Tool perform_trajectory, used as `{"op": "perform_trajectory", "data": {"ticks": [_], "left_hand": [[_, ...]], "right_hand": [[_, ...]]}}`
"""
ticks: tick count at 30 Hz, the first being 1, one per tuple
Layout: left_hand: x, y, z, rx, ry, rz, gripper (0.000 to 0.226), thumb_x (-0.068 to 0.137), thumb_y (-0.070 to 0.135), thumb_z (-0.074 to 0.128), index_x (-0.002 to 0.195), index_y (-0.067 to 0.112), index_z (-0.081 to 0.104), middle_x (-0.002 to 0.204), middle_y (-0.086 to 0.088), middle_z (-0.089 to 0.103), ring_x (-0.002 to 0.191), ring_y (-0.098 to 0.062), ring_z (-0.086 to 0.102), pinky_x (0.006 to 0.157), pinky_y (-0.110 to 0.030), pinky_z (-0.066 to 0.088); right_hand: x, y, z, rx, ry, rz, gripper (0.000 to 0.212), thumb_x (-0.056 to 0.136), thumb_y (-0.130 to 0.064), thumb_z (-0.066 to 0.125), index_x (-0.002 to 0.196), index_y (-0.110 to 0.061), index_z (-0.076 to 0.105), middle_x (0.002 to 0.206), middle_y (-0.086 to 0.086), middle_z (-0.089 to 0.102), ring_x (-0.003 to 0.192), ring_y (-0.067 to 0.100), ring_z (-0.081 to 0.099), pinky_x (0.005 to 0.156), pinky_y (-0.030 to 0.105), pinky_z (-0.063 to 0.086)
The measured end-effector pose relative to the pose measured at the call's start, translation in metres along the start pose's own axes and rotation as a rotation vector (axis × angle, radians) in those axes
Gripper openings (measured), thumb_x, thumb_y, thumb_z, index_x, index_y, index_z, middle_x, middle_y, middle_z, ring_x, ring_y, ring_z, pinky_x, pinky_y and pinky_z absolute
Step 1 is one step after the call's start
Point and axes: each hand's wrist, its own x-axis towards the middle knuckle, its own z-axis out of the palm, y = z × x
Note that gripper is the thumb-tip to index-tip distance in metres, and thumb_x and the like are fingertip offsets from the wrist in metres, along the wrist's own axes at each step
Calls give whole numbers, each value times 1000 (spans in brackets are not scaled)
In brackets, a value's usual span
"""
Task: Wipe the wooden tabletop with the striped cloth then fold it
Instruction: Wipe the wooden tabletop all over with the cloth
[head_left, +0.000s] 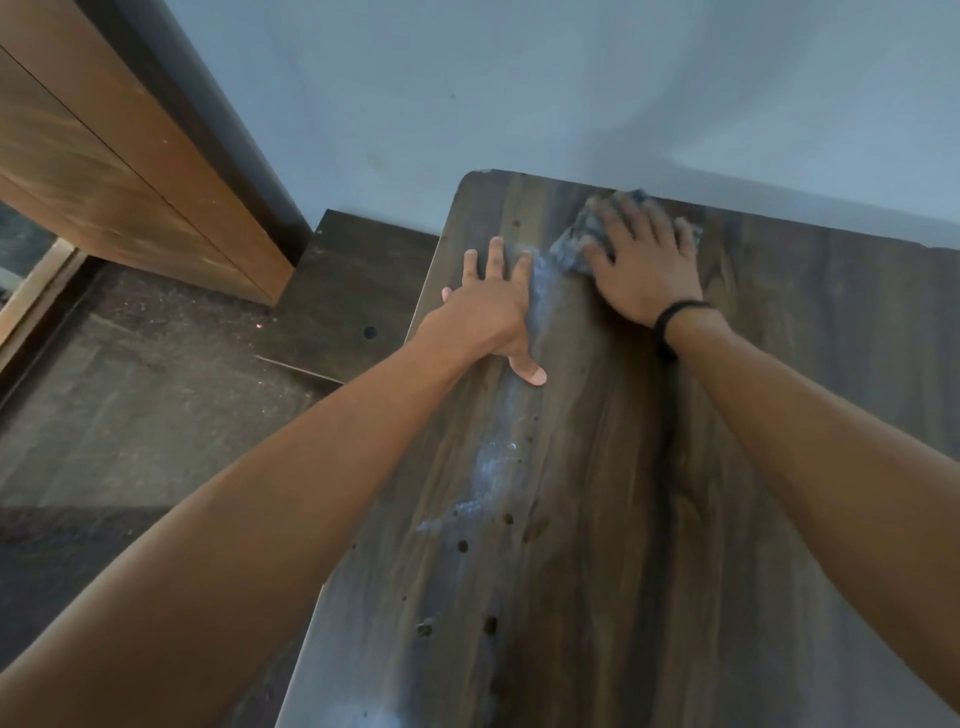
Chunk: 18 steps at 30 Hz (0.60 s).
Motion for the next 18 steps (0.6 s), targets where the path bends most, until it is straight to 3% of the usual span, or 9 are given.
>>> {"op": "perform_trajectory", "data": {"ticks": [3, 7, 11, 16, 18], "left_hand": [[0, -4, -3, 42, -29, 13, 150, 59, 54, 89, 155, 19, -22, 159, -9, -35, 148, -38, -23, 119, -62, 13], [0, -12, -18, 120, -116, 32, 148, 62, 54, 87, 153, 24, -26, 157, -6, -37, 148, -36, -21, 119, -62, 13], [-1, -15, -13, 208, -116, 30, 148, 65, 36, 91, 151, 24, -29, 156, -7, -40, 148, -35, -21, 119, -60, 15], [0, -7, -12, 214, -92, -8, 148, 66, 28, 91, 151, 23, -29, 156, -8, -39, 149, -36, -19, 119, -60, 17], [-1, -5, -10, 223, -80, -17, 148, 65, 28, 92, 151, 23, -28, 157, -8, -38, 149, -36, -17, 119, -59, 18]], "right_hand": [[-40, 16, 8, -34, 16, -117, 56, 105, -57, 22, 159, -42, 18, 168, -8, 15, 155, 18, 9, 125, 48, 3], [-41, 7, 7, 24, 55, 117, 55, 104, -54, 26, 158, -40, 23, 168, -7, 16, 155, 21, 11, 125, 48, 1], [-109, -12, 26, -41, 24, -136, 56, 104, -58, 20, 158, -43, 19, 168, -10, 17, 155, 18, 10, 126, 47, 2], [-79, 0, 18, 9, 84, 101, 55, 104, -56, 23, 157, -41, 24, 167, -6, 20, 155, 21, 13, 125, 50, 4], [-63, -10, 20, -33, 66, 27, 55, 104, -56, 23, 157, -41, 22, 168, -6, 18, 155, 21, 12, 125, 49, 3]]}}
